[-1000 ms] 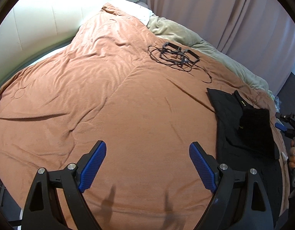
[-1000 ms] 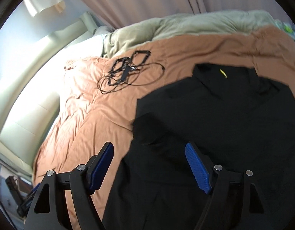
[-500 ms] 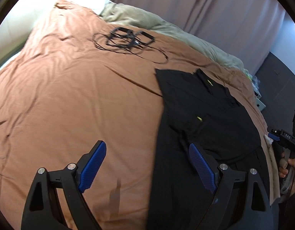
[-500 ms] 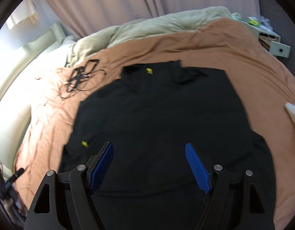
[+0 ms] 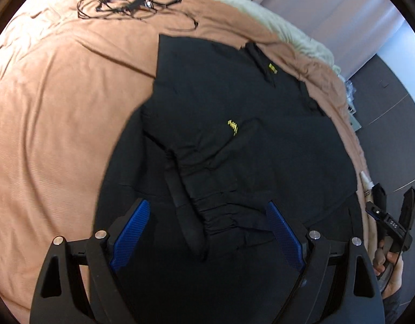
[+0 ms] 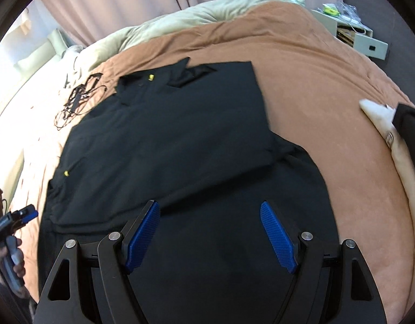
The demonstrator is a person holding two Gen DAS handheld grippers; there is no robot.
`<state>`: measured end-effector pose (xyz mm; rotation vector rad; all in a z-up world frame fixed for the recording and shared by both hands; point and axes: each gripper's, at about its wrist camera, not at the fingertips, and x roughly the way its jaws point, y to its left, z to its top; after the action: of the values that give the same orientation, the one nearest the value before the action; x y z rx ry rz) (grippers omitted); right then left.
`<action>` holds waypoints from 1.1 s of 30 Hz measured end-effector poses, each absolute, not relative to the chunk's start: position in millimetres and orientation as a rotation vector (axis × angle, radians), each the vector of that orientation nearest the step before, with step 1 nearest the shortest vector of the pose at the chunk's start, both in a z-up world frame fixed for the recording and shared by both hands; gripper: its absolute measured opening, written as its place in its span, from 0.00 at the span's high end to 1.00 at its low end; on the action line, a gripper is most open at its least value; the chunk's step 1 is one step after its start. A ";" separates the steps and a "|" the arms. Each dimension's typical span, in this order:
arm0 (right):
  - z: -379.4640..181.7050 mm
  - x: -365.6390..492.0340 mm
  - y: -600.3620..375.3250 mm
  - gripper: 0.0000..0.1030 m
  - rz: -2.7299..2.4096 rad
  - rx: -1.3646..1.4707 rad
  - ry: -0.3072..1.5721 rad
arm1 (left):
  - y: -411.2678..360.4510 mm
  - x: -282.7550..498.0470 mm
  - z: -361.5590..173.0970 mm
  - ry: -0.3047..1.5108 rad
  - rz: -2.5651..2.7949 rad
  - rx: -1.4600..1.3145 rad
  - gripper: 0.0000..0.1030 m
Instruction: Fold large clothes
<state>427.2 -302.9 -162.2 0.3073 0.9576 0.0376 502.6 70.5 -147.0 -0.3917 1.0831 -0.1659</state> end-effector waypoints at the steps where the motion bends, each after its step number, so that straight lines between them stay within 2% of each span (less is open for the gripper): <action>1: -165.9 426.1 -307.3 0.25 0.037 0.322 0.964 | 66.6 506.4 -150.5 1.093 -0.159 -0.386 0.13; 4: -172.8 421.1 -314.4 0.25 0.048 0.354 0.966 | 58.0 510.5 -161.7 1.123 -0.154 -0.382 0.15; 6: -175.5 417.9 -315.7 0.25 0.051 0.352 0.963 | 52.5 512.7 -166.5 1.137 -0.158 -0.379 0.28; 8: -177.9 416.6 -316.8 0.25 0.051 0.351 0.963 | 45.6 514.6 -168.4 1.143 -0.144 -0.336 0.32; 10: -180.3 416.1 -319.6 0.25 0.045 0.357 0.970 | 41.6 514.9 -167.3 1.141 -0.128 -0.293 0.49; 12: -181.6 414.4 -322.8 0.25 0.038 0.380 0.976 | 43.1 513.6 -162.7 1.134 -0.113 -0.269 0.75; 14: -180.2 412.9 -325.5 0.25 0.043 0.403 0.970 | 42.7 510.6 -150.6 1.099 -0.124 -0.243 0.85; 25: -163.2 417.0 -323.4 0.25 0.015 0.395 0.926 | 35.6 511.0 -63.4 0.880 -0.114 -0.084 0.89; 29: -161.0 425.4 -322.4 0.25 0.005 0.370 0.916 | 40.3 531.0 -52.3 0.862 -0.101 -0.074 0.90; 33: -165.2 439.2 -323.5 0.30 -0.024 0.351 0.925 | 41.8 556.9 -57.8 0.864 -0.088 -0.059 0.90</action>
<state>439.2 -323.5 -165.2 0.3506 0.9254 -0.0239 556.9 41.8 -57.8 -0.0588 0.8642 -0.0876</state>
